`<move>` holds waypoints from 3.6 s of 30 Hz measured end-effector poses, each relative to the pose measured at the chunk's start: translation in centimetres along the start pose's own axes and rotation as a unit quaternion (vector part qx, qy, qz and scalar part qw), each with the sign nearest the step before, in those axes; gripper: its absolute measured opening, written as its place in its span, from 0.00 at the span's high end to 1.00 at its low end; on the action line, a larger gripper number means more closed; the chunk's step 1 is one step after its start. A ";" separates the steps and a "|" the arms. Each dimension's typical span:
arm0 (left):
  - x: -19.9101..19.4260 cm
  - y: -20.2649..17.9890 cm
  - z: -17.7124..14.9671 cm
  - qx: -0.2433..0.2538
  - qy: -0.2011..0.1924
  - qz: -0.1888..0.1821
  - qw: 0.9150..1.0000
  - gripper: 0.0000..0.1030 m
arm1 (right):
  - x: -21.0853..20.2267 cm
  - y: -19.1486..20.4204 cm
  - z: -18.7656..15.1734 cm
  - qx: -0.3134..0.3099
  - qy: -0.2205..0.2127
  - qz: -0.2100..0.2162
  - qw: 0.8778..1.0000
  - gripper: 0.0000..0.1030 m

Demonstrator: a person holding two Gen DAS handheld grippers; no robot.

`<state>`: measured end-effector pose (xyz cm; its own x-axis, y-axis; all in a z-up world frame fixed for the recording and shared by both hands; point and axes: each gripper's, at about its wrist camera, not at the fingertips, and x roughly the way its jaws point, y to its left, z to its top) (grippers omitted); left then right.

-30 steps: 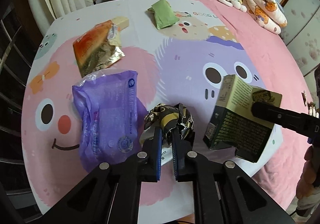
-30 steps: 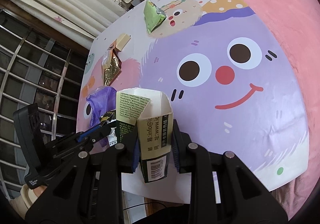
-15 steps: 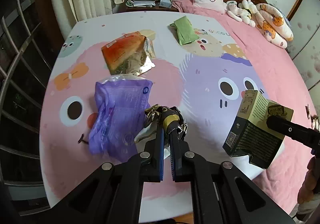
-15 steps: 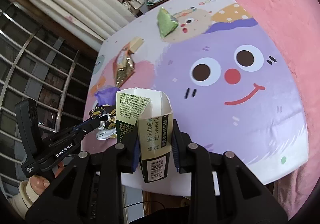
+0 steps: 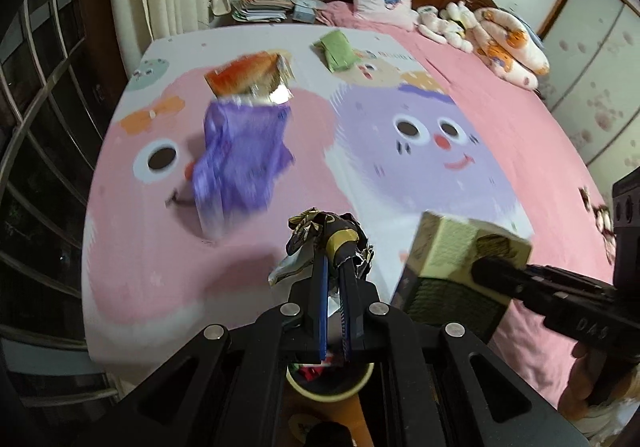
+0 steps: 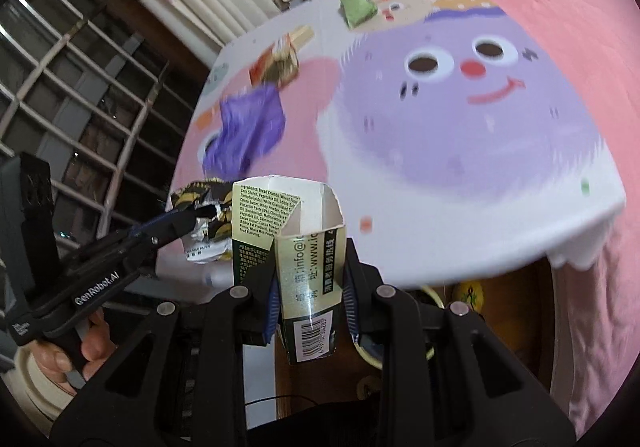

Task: Collect trash
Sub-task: 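Carry wrapper and paper box over the bin and open both tools, then raise both open tools back over the table, then grasp the purple plastic bag with the left tool while the right tool grasps the orange snack packet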

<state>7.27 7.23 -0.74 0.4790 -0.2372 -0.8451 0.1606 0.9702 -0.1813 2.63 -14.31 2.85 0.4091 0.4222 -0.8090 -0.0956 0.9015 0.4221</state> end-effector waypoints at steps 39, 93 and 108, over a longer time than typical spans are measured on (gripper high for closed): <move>25.3 -1.6 -20.1 0.031 0.128 0.040 0.990 0.23 | 22.4 -16.2 -19.0 0.122 0.146 -0.079 0.979 0.45; 7.4 5.7 12.6 -0.108 0.034 0.127 0.985 0.03 | 7.4 -0.6 17.1 -0.073 0.006 0.017 0.997 0.45; 15.9 6.4 13.4 -0.112 0.106 0.159 0.975 0.03 | 14.6 2.1 22.4 -0.147 0.046 0.042 0.987 0.45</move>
<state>27.48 8.98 -8.54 0.2805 0.0688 -0.9574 -0.1712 0.9850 0.0206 28.70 -8.39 1.05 0.3050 0.4908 -0.8162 -0.3899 0.8462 0.3631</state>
